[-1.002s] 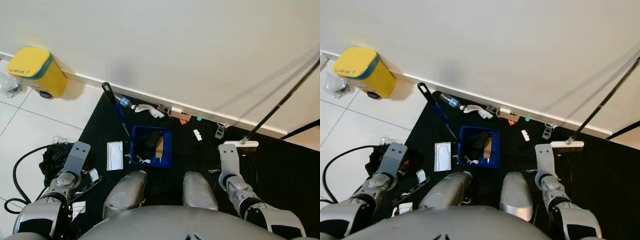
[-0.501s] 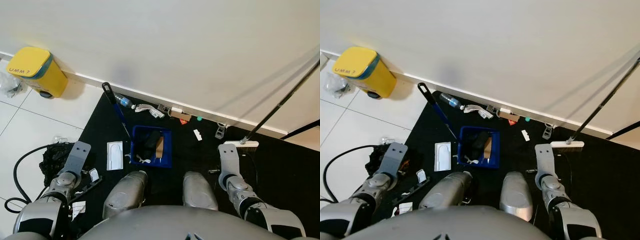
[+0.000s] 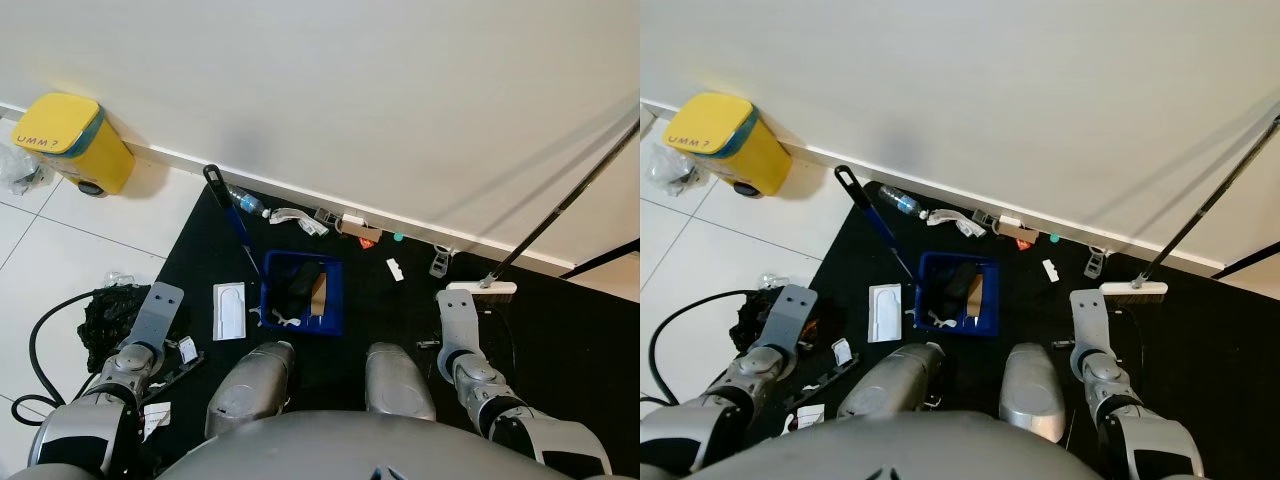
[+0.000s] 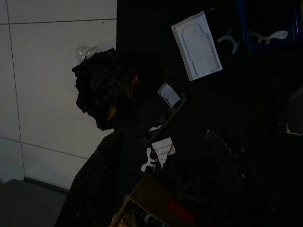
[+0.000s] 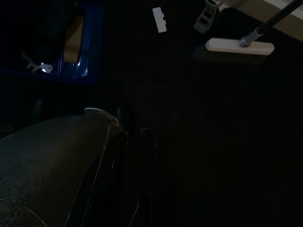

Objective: Sweep floor

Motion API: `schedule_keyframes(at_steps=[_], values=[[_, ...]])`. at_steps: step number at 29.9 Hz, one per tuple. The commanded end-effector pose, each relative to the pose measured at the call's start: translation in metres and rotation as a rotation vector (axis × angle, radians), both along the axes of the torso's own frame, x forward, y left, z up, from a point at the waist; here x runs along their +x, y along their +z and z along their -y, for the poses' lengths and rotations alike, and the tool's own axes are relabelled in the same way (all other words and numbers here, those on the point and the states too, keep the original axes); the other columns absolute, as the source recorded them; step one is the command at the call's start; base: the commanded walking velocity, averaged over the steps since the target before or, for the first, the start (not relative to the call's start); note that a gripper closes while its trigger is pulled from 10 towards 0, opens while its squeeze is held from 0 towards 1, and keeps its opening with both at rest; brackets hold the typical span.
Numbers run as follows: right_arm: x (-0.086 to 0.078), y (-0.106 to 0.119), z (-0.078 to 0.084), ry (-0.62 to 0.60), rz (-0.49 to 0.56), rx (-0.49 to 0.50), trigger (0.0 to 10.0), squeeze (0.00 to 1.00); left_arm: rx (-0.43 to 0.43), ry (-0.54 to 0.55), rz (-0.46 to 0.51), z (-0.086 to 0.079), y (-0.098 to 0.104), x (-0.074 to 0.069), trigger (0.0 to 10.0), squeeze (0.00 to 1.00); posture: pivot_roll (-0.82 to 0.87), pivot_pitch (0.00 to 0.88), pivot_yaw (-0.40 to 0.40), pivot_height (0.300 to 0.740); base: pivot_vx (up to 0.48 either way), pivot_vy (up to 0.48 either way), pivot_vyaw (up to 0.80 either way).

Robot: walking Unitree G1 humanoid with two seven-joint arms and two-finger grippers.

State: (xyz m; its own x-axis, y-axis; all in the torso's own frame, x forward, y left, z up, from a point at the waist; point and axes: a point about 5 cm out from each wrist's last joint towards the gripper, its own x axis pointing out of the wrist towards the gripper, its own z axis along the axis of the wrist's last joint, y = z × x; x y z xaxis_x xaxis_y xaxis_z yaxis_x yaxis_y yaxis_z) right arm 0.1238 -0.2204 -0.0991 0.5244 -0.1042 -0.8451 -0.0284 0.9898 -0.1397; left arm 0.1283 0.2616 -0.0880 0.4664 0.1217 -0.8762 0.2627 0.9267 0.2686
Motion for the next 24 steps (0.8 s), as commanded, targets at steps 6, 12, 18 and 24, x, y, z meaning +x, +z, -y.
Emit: schedule_keyframes(at_steps=[6,12,18,24], values=[[-0.0020,-0.0009,-0.0022,0.010,-0.003,0.001,10.0,0.00,-0.003,-0.001,0.000,0.0042,-0.0009,0.0019,10.0,0.00,0.05,0.000,-0.002,0.740,0.000,0.000,0.00],[-0.0027,-0.0008,-0.0012,0.008,-0.001,0.002,10.0,0.00,-0.004,-0.003,0.000,0.0048,-0.0010,0.0021,10.0,0.00,0.05,0.000,-0.002,0.740,0.000,0.000,0.00],[-0.0031,-0.0007,-0.0003,0.008,0.000,0.002,10.0,0.00,-0.004,-0.004,-0.001,0.0049,-0.0010,0.0021,10.0,0.00,0.05,0.000,-0.003,0.740,0.000,0.000,0.00],[-0.0013,-0.0001,-0.0003,0.009,0.005,0.002,10.0,0.00,-0.004,-0.003,-0.001,0.0048,-0.0010,0.0023,10.0,0.00,0.05,0.000,-0.002,0.740,0.000,0.000,0.00]])
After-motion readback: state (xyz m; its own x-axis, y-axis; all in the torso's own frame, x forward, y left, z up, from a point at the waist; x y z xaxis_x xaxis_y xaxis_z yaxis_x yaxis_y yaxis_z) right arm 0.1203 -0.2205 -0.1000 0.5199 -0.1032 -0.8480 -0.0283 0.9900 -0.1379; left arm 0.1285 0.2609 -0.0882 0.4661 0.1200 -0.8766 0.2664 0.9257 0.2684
